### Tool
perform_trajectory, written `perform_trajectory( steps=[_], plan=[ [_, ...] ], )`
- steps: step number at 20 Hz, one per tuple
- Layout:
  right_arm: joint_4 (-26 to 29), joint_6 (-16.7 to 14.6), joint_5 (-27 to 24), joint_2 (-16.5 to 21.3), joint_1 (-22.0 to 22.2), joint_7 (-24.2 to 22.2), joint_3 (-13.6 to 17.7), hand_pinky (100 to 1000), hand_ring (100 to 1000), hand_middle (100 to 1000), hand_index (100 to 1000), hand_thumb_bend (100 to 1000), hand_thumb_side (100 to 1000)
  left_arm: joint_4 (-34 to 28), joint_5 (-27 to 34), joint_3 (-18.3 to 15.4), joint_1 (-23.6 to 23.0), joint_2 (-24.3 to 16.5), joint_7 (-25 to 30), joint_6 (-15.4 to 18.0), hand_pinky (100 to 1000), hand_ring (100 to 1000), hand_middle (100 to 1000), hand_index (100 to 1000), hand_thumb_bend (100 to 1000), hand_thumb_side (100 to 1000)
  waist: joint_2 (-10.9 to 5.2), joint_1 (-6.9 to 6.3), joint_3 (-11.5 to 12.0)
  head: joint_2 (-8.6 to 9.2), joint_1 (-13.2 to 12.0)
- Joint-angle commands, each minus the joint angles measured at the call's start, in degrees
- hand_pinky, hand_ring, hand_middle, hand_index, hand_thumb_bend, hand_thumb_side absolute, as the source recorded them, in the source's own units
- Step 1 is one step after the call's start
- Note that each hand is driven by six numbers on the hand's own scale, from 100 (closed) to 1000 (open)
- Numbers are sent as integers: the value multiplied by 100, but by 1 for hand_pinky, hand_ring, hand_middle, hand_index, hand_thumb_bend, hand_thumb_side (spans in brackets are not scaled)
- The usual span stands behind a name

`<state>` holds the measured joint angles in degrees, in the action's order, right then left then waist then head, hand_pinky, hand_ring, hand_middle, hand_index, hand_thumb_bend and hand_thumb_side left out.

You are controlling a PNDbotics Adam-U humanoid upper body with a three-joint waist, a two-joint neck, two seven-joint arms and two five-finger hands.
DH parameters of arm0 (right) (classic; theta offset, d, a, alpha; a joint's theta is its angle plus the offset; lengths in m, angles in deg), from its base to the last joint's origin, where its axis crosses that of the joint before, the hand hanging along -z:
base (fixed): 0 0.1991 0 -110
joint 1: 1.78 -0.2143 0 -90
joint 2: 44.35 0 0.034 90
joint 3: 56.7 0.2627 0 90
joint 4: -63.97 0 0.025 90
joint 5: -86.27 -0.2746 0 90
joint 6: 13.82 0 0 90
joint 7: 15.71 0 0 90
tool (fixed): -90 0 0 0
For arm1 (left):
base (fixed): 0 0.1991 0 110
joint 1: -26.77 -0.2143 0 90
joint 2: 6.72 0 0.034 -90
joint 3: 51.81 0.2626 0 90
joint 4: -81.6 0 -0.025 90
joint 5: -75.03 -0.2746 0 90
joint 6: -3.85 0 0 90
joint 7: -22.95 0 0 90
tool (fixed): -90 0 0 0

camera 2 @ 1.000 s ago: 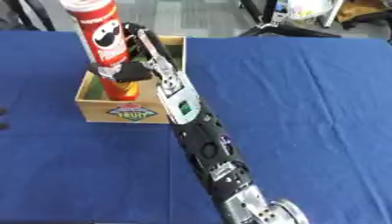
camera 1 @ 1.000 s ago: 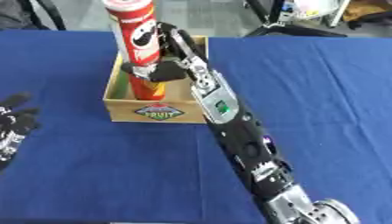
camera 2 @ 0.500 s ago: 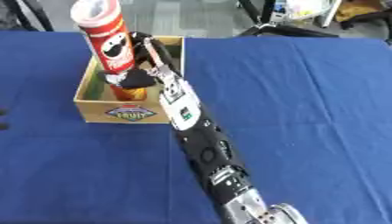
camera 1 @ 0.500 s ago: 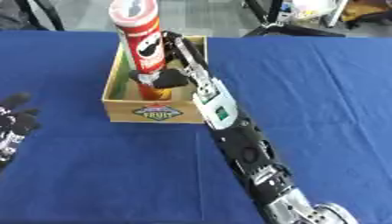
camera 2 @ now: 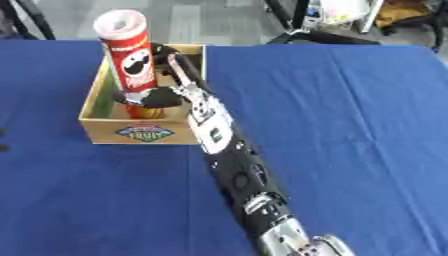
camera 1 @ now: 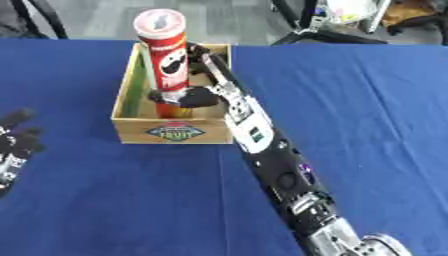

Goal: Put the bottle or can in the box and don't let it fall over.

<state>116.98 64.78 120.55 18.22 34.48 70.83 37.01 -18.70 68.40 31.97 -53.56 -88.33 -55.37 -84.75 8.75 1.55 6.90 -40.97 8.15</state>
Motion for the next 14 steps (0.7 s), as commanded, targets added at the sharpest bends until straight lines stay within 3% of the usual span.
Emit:
perform_trajectory(
  steps=[1,9,14],
  plan=[
    [238,-17,-171,197,-106,-113,0,797,868,874,928,801,385,-68,-7,-51,48,-76,-23,4,744,831,878,920,668,728,-72,-30,-34,76,10],
    [1135,-30,-811,887,60,21,118,778,851,834,899,727,481,-102,13,-116,70,-184,-133,4,744,831,878,919,646,741,-93,-34,-204,88,105],
    [2382,-52,-1487,1536,438,721,432,753,826,809,870,668,557,-290,217,-250,334,-479,-497,86,739,820,866,909,601,720,-136,-39,-301,93,242]
  ],
)
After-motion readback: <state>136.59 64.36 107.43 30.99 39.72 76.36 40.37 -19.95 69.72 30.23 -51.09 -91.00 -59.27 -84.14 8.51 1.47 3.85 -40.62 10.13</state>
